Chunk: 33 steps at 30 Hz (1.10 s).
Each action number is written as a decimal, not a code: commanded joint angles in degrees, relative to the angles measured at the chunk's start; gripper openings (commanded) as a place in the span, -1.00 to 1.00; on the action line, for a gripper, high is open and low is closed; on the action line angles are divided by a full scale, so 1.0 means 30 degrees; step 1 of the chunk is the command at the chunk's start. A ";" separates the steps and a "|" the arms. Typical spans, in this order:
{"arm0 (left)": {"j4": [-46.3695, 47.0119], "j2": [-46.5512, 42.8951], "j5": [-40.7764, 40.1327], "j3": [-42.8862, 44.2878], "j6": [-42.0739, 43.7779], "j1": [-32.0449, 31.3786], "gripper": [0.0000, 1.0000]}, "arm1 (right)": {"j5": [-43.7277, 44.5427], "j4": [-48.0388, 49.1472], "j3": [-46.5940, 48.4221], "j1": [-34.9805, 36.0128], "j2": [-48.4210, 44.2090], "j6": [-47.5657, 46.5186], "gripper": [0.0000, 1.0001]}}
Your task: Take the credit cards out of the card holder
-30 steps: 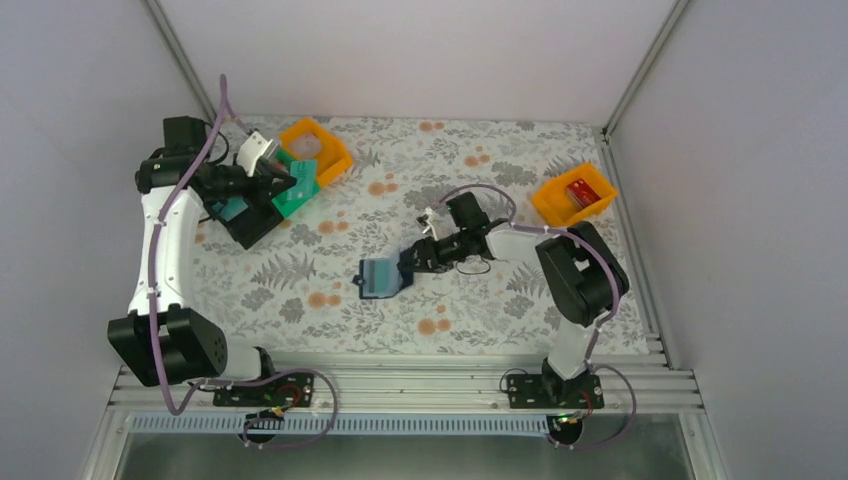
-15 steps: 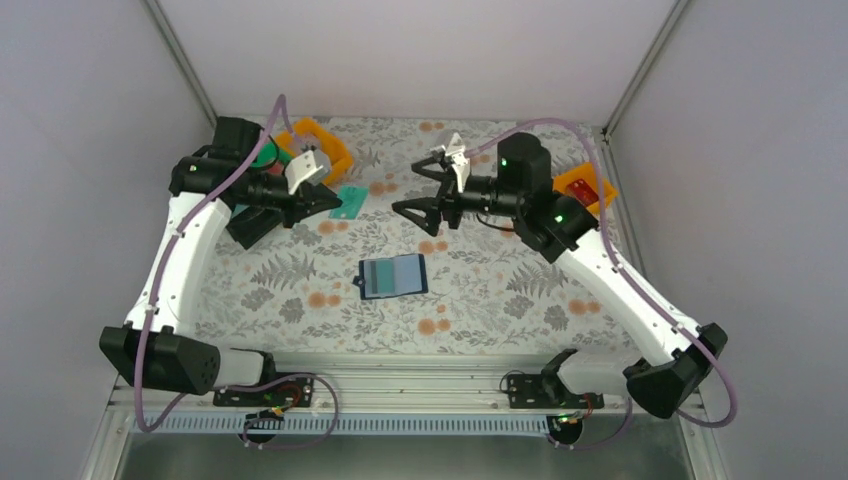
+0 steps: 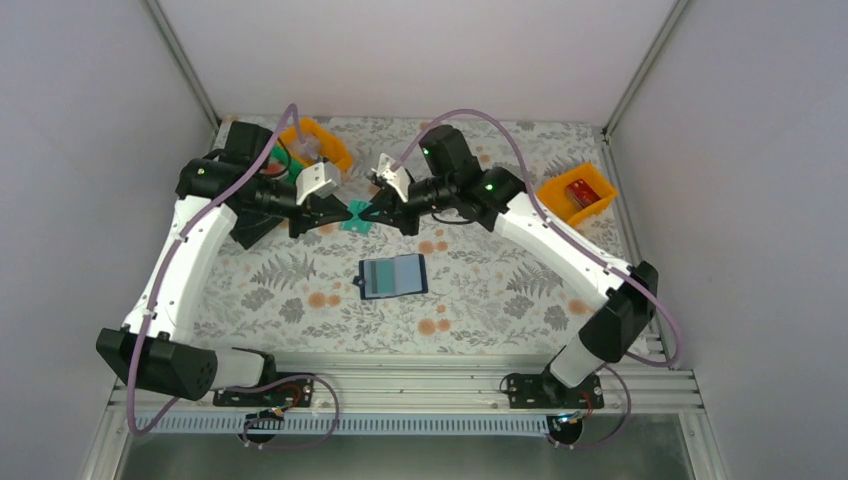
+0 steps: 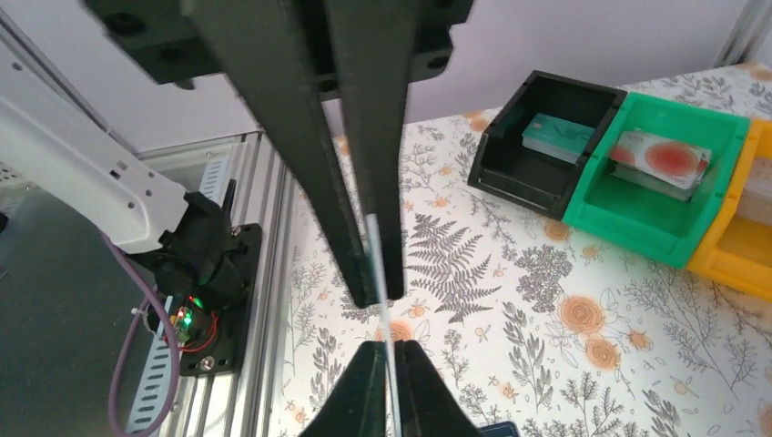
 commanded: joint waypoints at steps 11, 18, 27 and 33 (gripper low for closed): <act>0.3186 0.0745 -0.8112 0.3458 -0.4207 -0.0265 0.19 | -0.1144 0.6936 -0.2620 -0.3845 -0.0760 1.7054 -0.92; 0.2375 0.2478 -1.5643 0.7318 -0.2682 -0.5752 0.23 | 0.2172 1.1939 -0.3365 -0.2961 -0.0526 2.6787 -0.92; 0.5048 0.2410 -2.3413 0.5713 0.0021 -1.0419 0.50 | 0.4080 1.3727 -0.5306 -0.1865 -0.1674 3.1649 -0.92; 0.7993 0.1291 -2.4411 0.2977 0.1893 -1.0539 0.41 | 0.4190 1.3877 -0.5051 -0.1590 -0.1677 3.1899 -0.92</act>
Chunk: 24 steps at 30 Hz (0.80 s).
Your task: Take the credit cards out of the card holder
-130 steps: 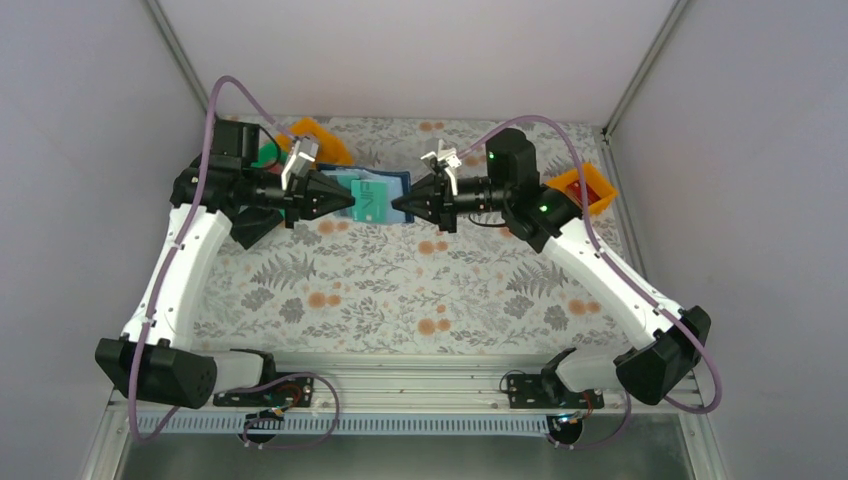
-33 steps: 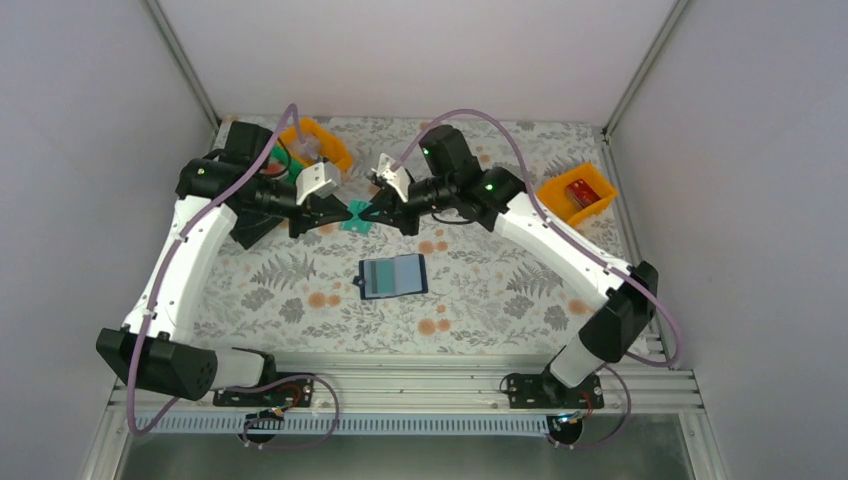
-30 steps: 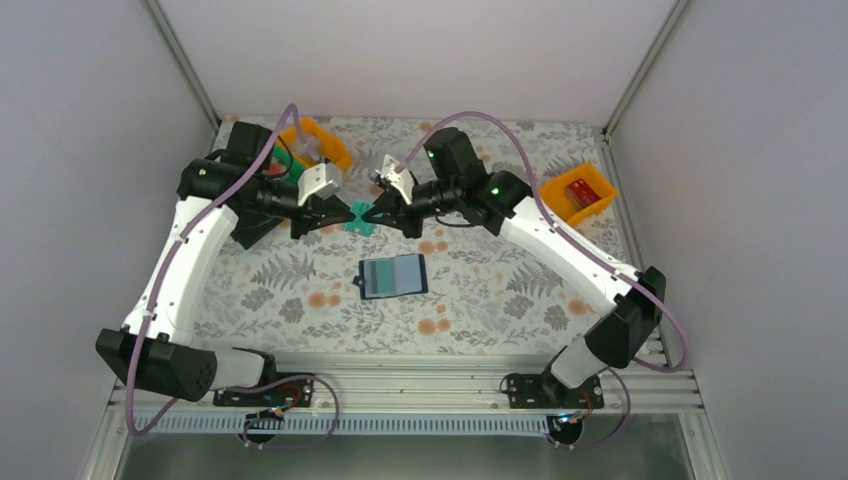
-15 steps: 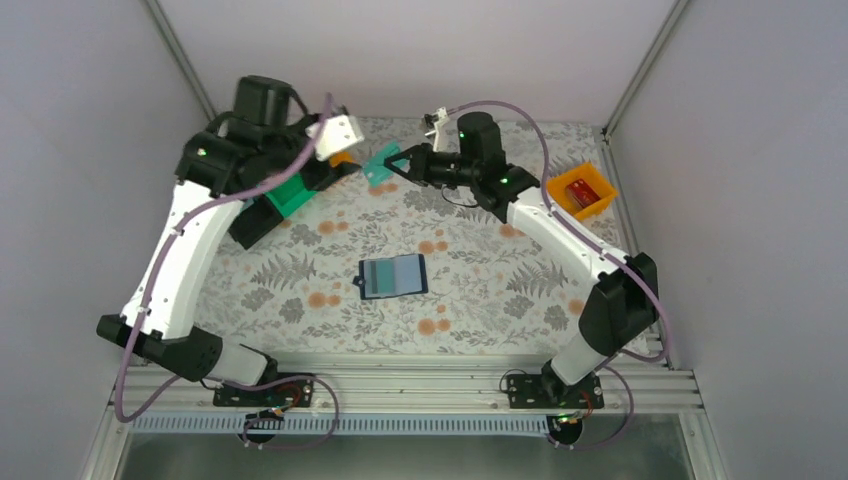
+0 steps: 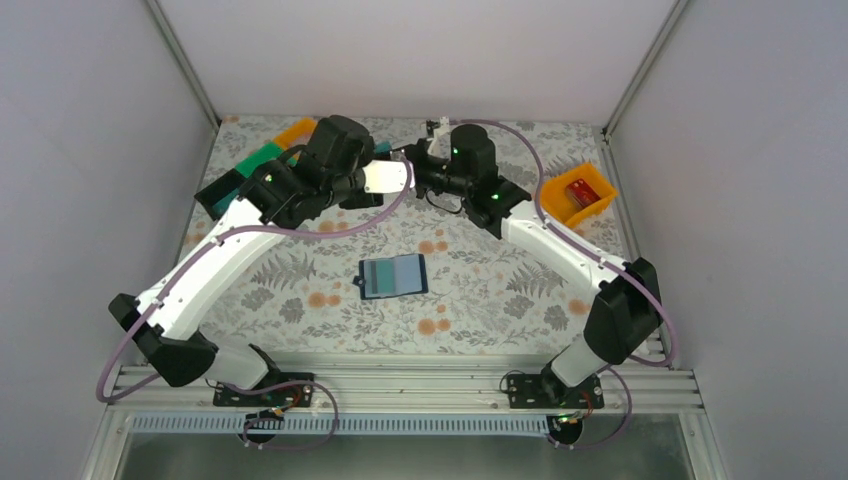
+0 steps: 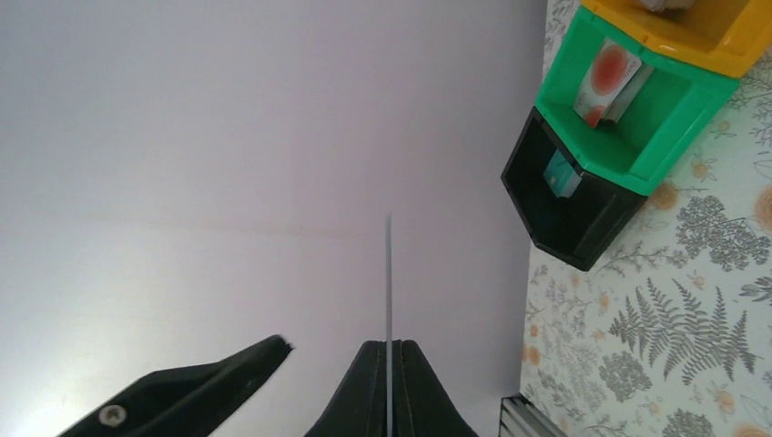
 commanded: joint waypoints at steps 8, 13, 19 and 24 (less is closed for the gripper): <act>0.3695 -0.1768 -0.3047 -0.3250 0.2181 -0.0122 -0.21 | 0.0208 0.1255 0.0193 0.0502 -0.0672 0.1422 -0.92; 0.3796 -0.1657 -0.3248 -0.3368 0.2248 -0.0116 -0.61 | -0.0335 0.1782 0.0027 0.0533 -0.0721 0.1670 -0.92; 0.4230 -0.1647 -0.3981 -0.3765 0.2576 -0.0026 -0.69 | -0.0245 0.1796 -0.0112 0.0537 -0.1243 0.1666 -0.92; 0.4772 -0.1632 -0.4646 -0.3926 0.3229 0.0032 -0.54 | -0.0221 0.2009 -0.0324 0.0535 -0.1543 0.1806 -0.92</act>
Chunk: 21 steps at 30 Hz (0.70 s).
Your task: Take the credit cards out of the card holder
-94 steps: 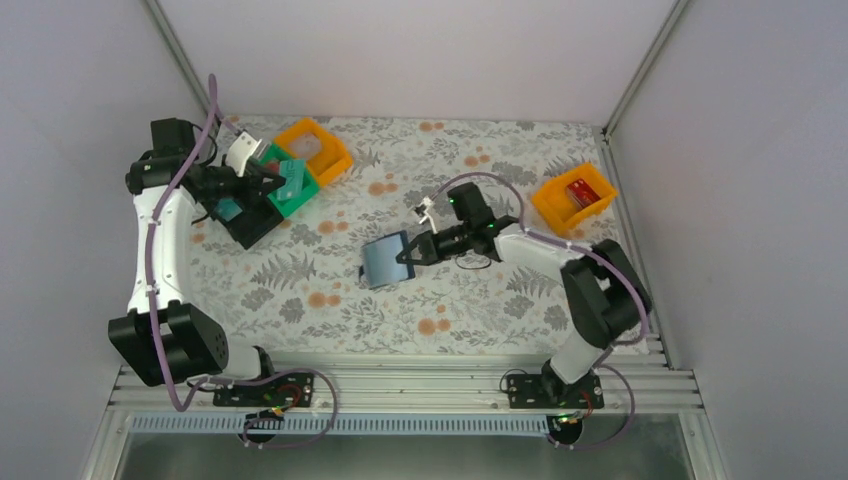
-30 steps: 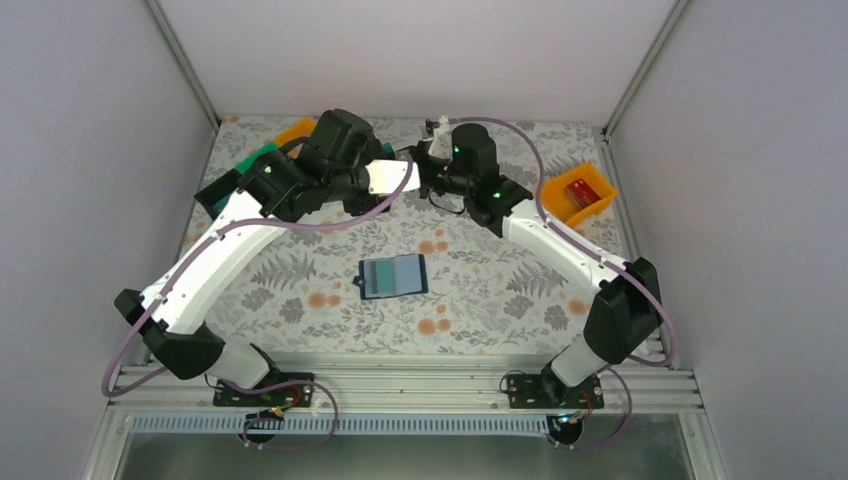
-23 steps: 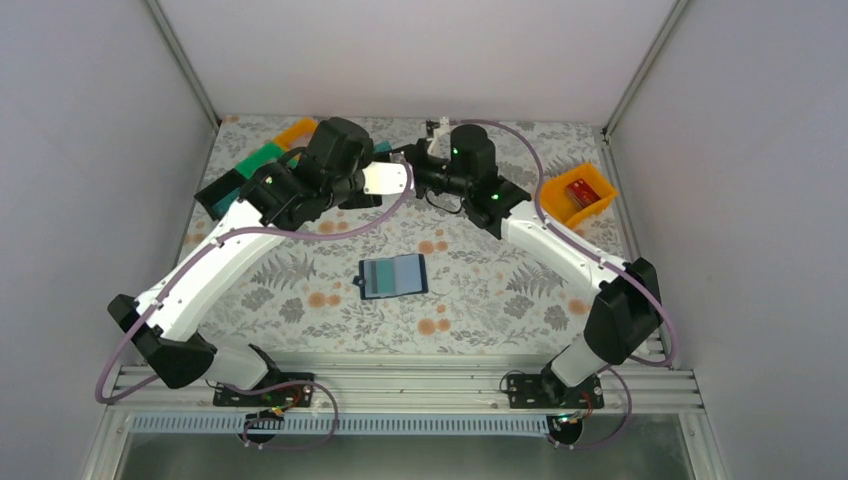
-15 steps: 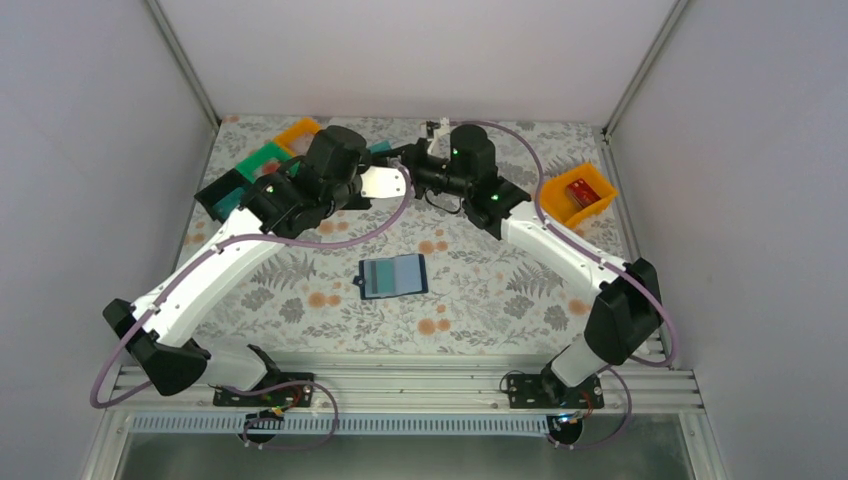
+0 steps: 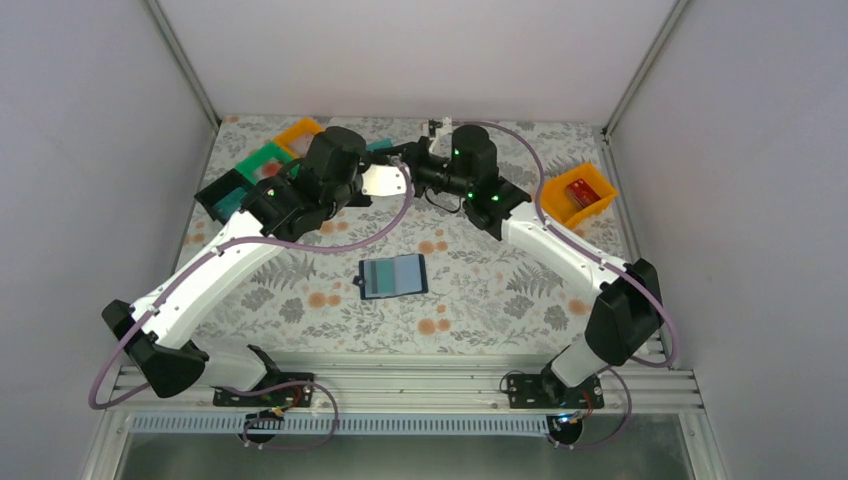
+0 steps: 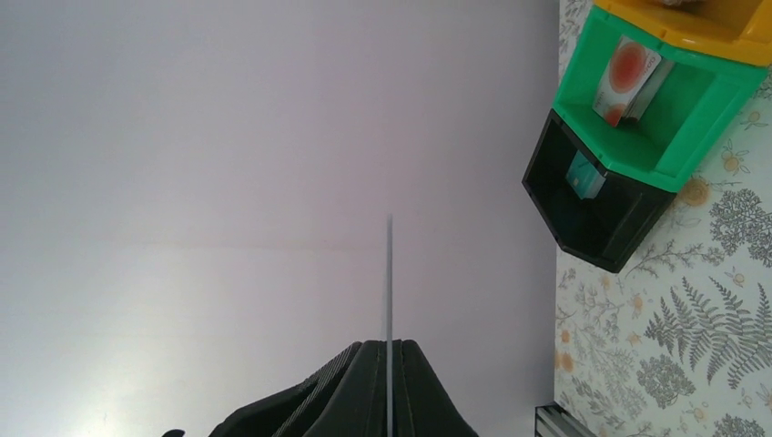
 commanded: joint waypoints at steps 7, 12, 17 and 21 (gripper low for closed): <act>0.0714 -0.0037 -0.1621 -0.0320 0.0818 0.0215 -0.49 | -0.0858 0.1246 -0.0173 0.0332 -0.1536 0.0035 -0.92; 0.0822 0.0048 -0.1732 -0.0402 0.0895 0.0265 -0.95 | -0.0990 0.1428 -0.0230 0.0329 -0.1590 0.0105 -0.92; 0.0450 0.0126 -0.1163 0.0067 0.0371 0.0419 -0.95 | -0.1063 0.1311 -0.0220 0.0274 -0.1647 -0.0199 -0.92; 0.0307 0.0084 -0.0971 -0.0240 -0.0008 0.0443 -0.95 | -0.1591 0.0576 0.0248 -0.0110 -0.1308 -0.0715 -0.56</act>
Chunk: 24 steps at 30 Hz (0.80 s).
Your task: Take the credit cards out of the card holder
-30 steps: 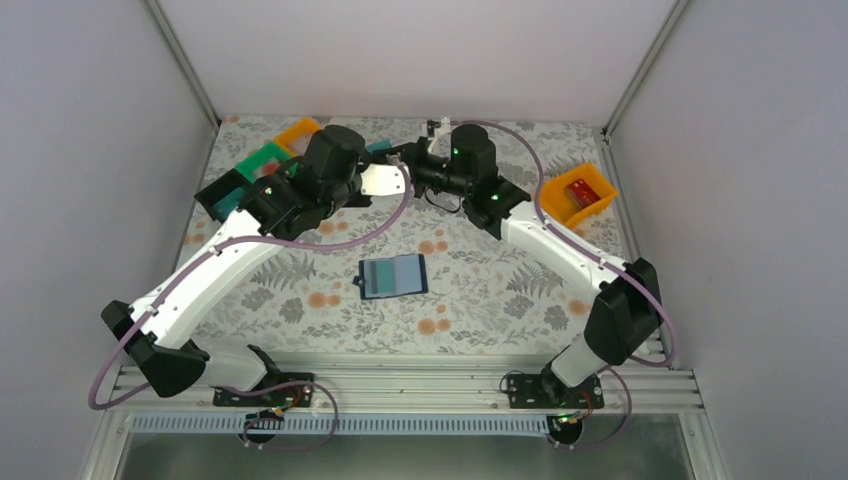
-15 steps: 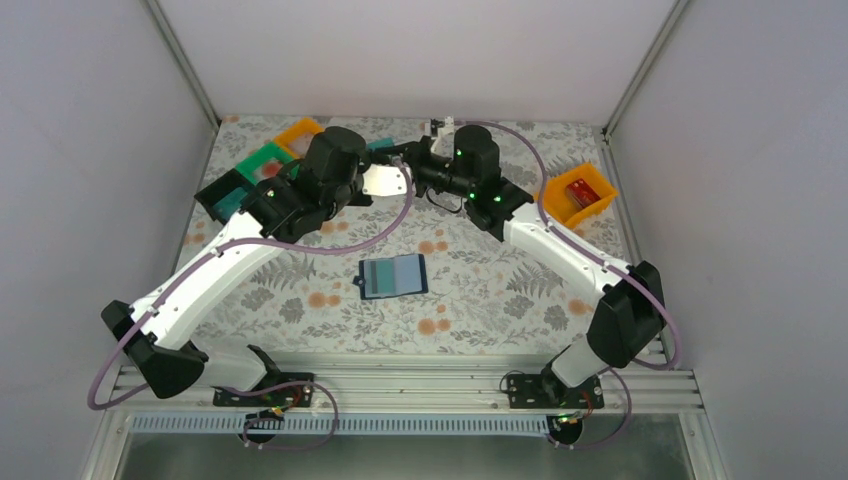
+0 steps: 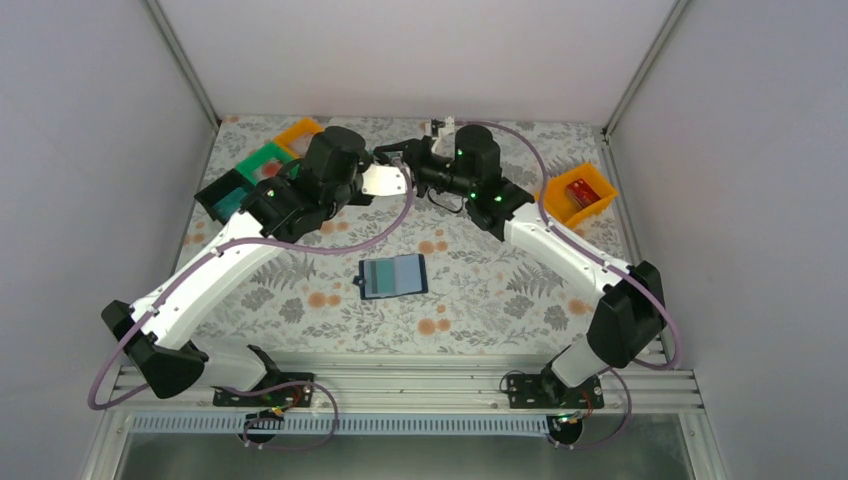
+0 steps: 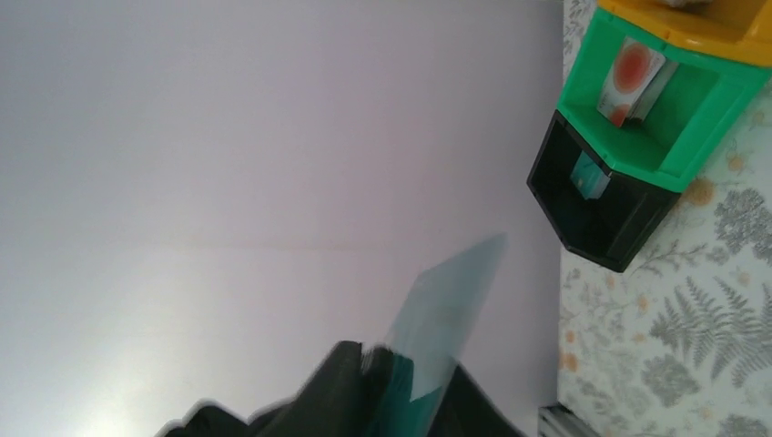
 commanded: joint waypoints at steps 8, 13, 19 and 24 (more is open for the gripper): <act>-0.2349 0.0202 0.3956 0.0949 -0.3999 0.3452 -0.95 | 0.0626 -0.3157 0.2010 -0.0660 -0.1886 -0.6775 0.99; -0.2650 -0.0782 0.6401 -0.1556 -0.3602 0.7382 -0.95 | 0.4496 -0.6123 0.2708 -0.0853 -0.3919 -1.1396 0.99; -0.0741 -0.1841 0.8255 -0.5812 -0.0601 1.5183 -0.95 | 0.7215 -0.6792 0.0889 -0.1310 -0.6960 -1.5743 0.99; -0.0081 -0.0152 1.0779 -0.6259 0.1740 2.0426 -0.95 | 0.5855 -0.6400 -0.0155 -0.2016 -0.7111 -1.9332 0.99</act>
